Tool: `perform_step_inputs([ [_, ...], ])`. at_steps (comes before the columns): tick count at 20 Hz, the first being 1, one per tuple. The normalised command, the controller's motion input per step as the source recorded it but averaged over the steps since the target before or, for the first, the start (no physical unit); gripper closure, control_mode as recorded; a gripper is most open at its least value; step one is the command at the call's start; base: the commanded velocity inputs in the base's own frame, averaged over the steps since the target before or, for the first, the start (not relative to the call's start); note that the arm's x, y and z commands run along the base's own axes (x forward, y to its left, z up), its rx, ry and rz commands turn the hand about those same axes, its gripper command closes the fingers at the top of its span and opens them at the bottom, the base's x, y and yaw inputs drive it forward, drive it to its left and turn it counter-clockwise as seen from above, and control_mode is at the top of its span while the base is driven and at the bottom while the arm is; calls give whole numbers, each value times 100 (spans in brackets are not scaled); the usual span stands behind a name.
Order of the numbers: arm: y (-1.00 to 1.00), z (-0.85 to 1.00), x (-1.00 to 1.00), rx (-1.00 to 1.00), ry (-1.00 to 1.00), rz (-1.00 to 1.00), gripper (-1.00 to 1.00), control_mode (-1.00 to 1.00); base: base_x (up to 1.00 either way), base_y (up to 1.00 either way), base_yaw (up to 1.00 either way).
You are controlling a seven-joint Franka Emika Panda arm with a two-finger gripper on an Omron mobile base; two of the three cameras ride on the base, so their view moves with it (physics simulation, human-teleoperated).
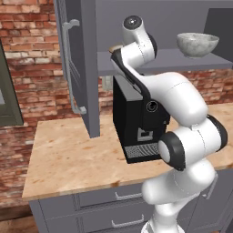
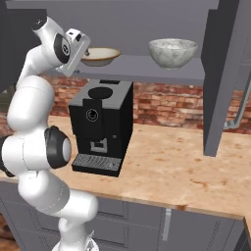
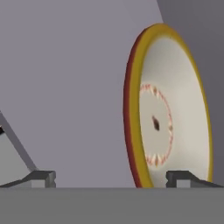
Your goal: Pick up the bowls from the cabinet and place each bowl in front of a stool on the dining counter.
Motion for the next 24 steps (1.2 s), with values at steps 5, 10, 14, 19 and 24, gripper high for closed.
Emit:
perform_step_inputs([
  [5,0,0,25,0,-5,0,-100,-100,0,0,0],
  [10,0,2,8,0,-14,0,-100,-100,0,0,0],
  [14,0,0,4,0,-16,0,-100,-100,0,0,0],
  [19,1,1,4,-1,-10,0,-100,-100,0,0,0],
  [24,0,0,15,-3,0,0,-100,-100,0,0,0],
])
